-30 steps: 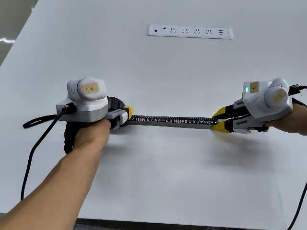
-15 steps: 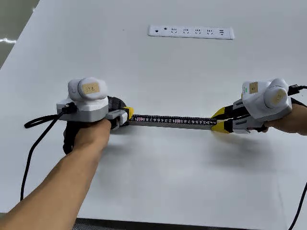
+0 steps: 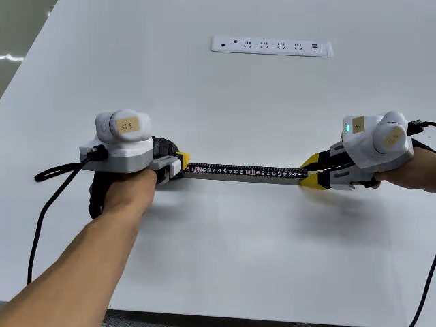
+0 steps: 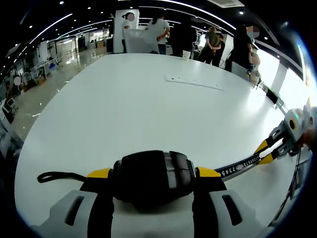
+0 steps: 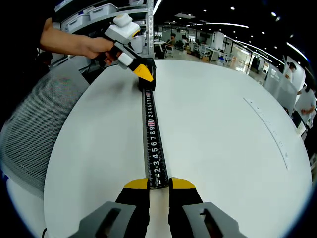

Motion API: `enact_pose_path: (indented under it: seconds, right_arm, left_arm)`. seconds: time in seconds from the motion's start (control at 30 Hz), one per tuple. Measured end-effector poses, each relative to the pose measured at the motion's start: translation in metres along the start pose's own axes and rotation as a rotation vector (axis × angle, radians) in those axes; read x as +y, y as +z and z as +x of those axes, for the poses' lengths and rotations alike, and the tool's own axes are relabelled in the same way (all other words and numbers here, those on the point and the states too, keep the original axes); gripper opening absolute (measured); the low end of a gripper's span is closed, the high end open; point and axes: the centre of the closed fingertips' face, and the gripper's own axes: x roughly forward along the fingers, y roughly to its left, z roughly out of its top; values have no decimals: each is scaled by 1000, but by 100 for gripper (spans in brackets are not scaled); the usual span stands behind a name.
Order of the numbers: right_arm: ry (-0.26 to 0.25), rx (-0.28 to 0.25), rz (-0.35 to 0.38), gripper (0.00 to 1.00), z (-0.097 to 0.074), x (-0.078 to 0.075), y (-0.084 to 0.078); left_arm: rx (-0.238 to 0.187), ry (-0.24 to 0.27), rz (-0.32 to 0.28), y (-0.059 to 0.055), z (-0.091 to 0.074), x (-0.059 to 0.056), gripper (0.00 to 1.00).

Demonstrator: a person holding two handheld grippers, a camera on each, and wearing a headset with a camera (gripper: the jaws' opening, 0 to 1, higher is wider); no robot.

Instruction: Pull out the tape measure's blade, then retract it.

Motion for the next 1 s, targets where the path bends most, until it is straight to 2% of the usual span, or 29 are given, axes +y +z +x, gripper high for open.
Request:
enact_pose_path:
  seconds: [1.0]
  right_arm:
    - [3,6,-2,11,-1,0,1]
  left_arm:
    - [7,-14,-5,-1,-1,0,59]
